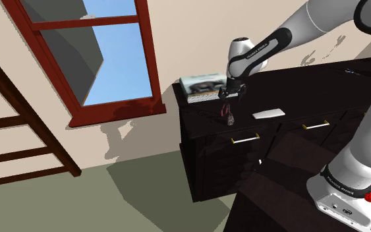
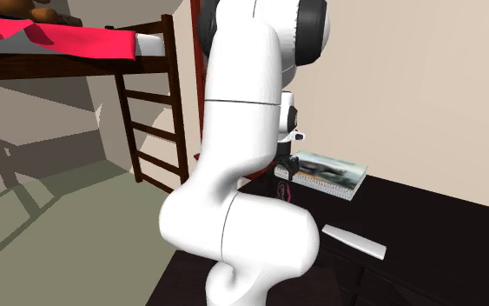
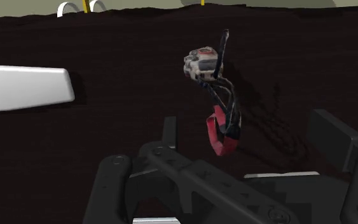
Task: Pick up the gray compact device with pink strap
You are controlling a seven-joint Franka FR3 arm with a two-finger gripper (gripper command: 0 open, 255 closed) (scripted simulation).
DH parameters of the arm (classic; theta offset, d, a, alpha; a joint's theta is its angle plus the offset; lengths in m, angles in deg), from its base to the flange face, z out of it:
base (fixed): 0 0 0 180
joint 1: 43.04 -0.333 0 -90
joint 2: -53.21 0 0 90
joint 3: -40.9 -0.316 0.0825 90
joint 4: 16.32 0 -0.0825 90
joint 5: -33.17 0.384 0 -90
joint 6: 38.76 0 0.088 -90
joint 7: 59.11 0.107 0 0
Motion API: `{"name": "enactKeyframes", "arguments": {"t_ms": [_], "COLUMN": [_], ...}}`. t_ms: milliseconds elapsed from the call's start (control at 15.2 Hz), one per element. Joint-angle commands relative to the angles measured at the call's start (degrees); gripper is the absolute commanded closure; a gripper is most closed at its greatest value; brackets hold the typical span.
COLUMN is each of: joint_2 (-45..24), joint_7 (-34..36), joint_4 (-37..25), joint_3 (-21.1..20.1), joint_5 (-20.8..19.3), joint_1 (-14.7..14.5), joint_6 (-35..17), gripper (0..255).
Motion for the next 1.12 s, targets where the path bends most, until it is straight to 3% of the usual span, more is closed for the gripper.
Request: {"name": "enactKeyframes", "arguments": {"t_ms": [0,660,726,1056], "joint_2": [-4.6,-9.77,-9.75,-9.77], "joint_7": [0.99,1.57,1.61,1.63], "joint_4": [-3.74,-3.89,-3.91,-3.96], "joint_3": [0.59,0.92,0.91,0.9], "joint_5": [-0.57,-1.04,-1.04,-1.04], "joint_1": [0.18,0.09,0.06,0.04], "joint_6": [-1.05,-6.08,-6.04,-6.02], "gripper": [0,0,255,255]}}
